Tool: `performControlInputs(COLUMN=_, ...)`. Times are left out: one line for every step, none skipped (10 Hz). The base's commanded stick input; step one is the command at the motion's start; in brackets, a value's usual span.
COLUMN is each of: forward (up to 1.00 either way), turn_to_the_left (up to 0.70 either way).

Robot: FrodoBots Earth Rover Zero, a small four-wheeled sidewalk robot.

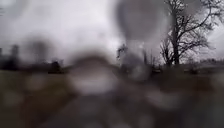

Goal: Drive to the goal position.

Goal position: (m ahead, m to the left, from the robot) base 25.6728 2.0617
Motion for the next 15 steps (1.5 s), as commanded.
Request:
performControlInputs(forward=0.85, turn_to_the_left=0.00)
performControlInputs(forward=0.85, turn_to_the_left=0.00)
performControlInputs(forward=0.85, turn_to_the_left=0.00)
performControlInputs(forward=0.85, turn_to_the_left=0.00)
performControlInputs(forward=0.85, turn_to_the_left=0.00)
performControlInputs(forward=0.85, turn_to_the_left=0.00)
performControlInputs(forward=0.85, turn_to_the_left=0.00)
performControlInputs(forward=0.85, turn_to_the_left=0.00)
performControlInputs(forward=0.85, turn_to_the_left=0.00)
performControlInputs(forward=0.85, turn_to_the_left=0.00)
performControlInputs(forward=0.85, turn_to_the_left=0.00)
performControlInputs(forward=0.85, turn_to_the_left=0.00)
performControlInputs(forward=0.85, turn_to_the_left=0.00)
performControlInputs(forward=0.85, turn_to_the_left=0.00)
performControlInputs(forward=0.85, turn_to_the_left=0.00)
